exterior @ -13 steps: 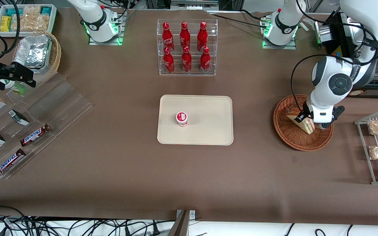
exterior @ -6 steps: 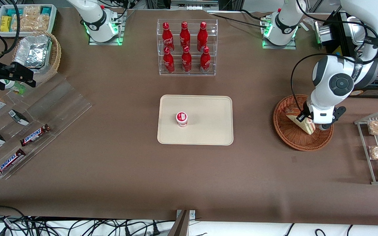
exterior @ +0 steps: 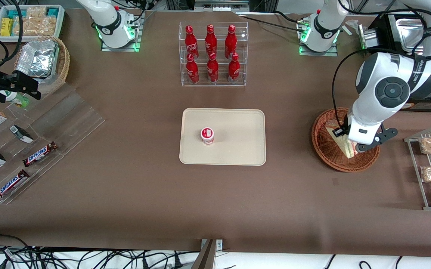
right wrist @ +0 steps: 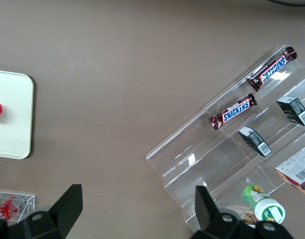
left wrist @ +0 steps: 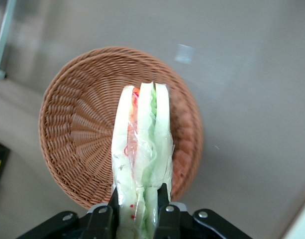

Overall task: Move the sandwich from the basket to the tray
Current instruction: 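Lift the sandwich out of the basket with the left gripper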

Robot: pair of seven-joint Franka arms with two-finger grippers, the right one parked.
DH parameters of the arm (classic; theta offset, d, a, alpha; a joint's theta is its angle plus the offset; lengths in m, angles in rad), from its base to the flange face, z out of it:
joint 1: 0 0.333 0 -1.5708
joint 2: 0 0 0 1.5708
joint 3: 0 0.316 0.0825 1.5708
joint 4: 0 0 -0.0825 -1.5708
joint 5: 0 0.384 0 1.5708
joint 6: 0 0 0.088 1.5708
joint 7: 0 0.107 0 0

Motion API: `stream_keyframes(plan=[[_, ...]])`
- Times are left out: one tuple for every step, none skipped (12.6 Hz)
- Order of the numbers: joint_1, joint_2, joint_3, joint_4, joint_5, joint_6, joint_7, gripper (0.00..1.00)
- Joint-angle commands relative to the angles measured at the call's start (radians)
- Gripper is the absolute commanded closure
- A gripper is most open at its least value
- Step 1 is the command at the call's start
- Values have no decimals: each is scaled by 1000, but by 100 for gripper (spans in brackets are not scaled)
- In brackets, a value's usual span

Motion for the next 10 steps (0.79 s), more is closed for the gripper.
stream_keyframes(plan=[[3,1,-94,43,-42,-37,96,70],[1,5,-145,64,-80,-34,98,70],[0,22,-190,72,-91,-31,95,70],[-3,39,-240,86,-93,-26,79,70],[-3,74,-286,112,-93,-24,66,70],[-11,96,-319,129,-91,-23,37,70],[-46,117,-326,141,-79,-9,24,68],[-96,142,-320,141,-70,14,16,67],[-123,171,-320,141,-35,37,15,67],[-152,209,-322,143,14,55,3,67]])
